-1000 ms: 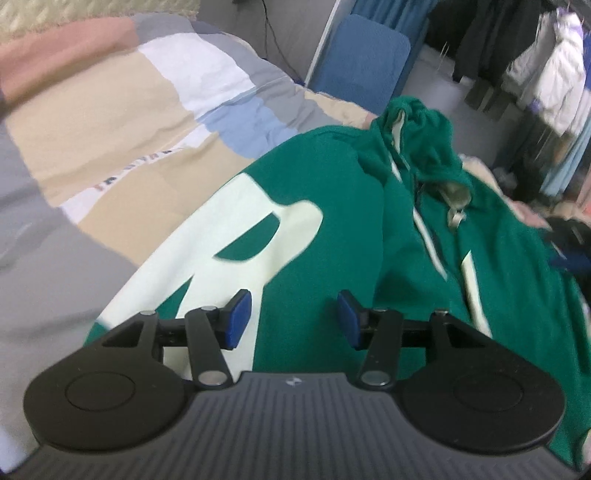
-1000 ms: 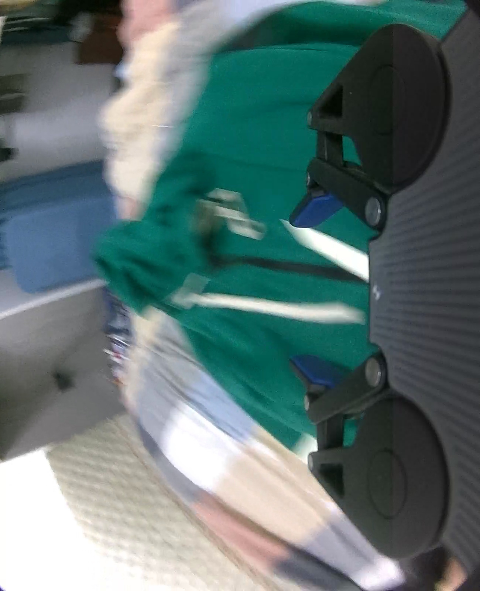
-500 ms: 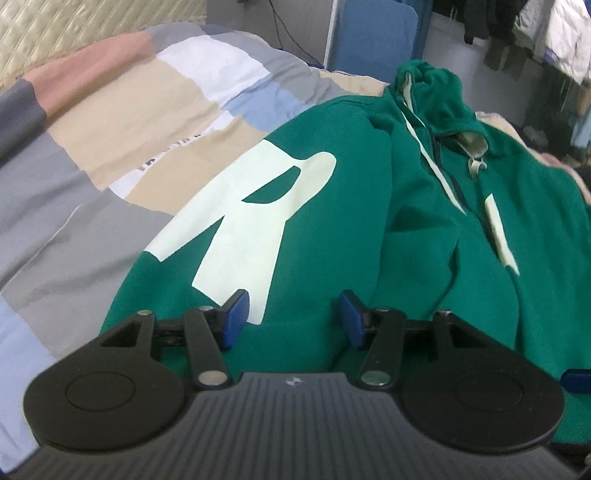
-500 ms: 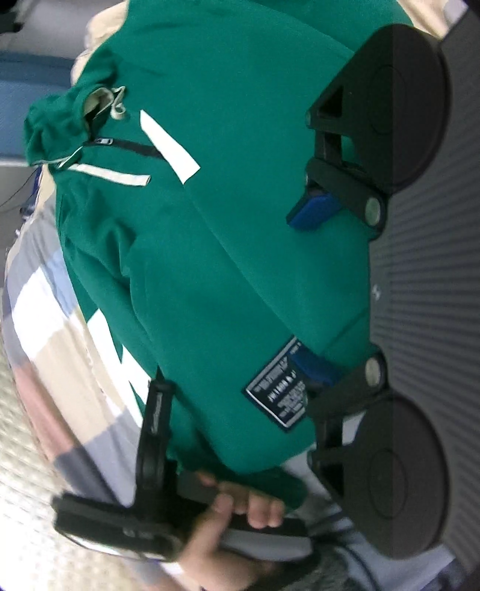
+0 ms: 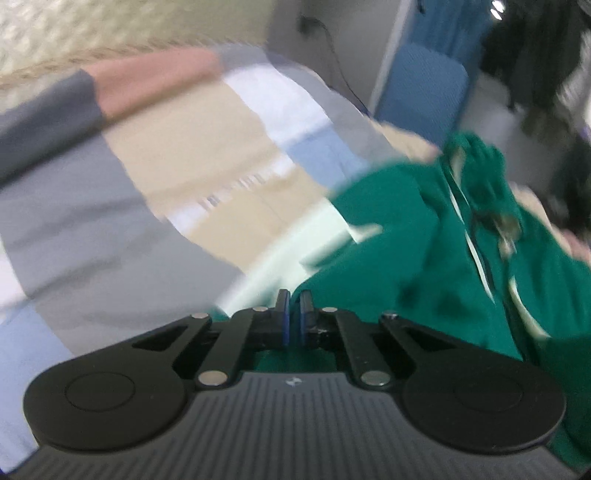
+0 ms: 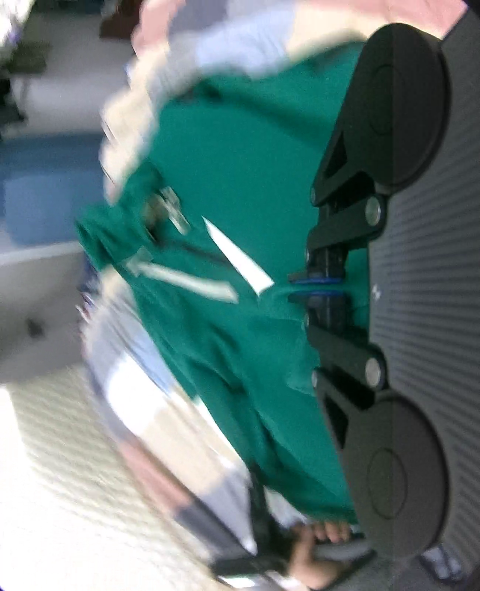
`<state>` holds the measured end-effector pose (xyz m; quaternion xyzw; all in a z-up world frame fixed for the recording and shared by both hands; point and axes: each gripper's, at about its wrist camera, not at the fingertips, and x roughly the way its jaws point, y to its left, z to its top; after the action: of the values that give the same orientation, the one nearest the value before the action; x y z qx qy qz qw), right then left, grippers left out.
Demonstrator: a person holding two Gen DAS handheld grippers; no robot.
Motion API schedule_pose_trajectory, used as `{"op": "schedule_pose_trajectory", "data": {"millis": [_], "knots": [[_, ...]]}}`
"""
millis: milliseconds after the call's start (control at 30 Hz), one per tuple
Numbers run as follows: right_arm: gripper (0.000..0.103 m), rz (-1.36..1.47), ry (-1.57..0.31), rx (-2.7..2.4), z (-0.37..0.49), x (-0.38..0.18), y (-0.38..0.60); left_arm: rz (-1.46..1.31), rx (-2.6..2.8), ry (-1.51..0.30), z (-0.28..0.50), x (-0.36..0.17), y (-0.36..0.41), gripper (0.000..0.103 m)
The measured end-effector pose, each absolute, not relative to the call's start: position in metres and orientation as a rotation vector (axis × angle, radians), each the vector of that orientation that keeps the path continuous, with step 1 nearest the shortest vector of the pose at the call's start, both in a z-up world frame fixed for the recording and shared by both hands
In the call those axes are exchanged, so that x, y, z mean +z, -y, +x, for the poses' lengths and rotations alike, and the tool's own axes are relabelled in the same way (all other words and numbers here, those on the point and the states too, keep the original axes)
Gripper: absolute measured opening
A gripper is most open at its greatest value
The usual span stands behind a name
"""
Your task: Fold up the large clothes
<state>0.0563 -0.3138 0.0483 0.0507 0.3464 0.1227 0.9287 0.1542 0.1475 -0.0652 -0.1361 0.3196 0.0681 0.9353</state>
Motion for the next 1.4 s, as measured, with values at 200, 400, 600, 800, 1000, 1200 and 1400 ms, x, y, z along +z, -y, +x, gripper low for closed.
{"op": "schedule_pose_trajectory", "data": {"millis": [200,400,600,800,1000,1200,1400], "knots": [[0.006,0.166,-0.593,0.003,0.107,0.092,0.431,-0.222,0.283,-0.546,0.186,-0.043,-0.187,0.005],[0.006,0.247,-0.557,-0.208,0.159,0.101,0.533,-0.155,0.407,-0.522,0.226,-0.041,-0.215,0.005],[0.003,0.222,-0.437,-0.421,0.201,0.087,0.611,-0.160,0.523,-0.538,0.274,-0.055,-0.245,0.005],[0.003,0.298,-0.532,-0.499,0.233,0.008,0.658,-0.126,0.575,-0.667,0.315,-0.097,-0.252,0.006],[0.006,0.459,-0.597,-0.408,0.219,-0.065,0.641,-0.073,0.600,-0.725,0.339,-0.117,-0.248,0.008],[0.036,0.579,-0.571,-0.300,0.174,-0.059,0.605,-0.059,0.585,-0.712,0.338,-0.110,-0.238,0.042],[0.049,0.736,-0.563,-0.197,0.121,-0.048,0.580,-0.150,0.493,-0.567,0.298,-0.073,-0.219,0.057]]}}
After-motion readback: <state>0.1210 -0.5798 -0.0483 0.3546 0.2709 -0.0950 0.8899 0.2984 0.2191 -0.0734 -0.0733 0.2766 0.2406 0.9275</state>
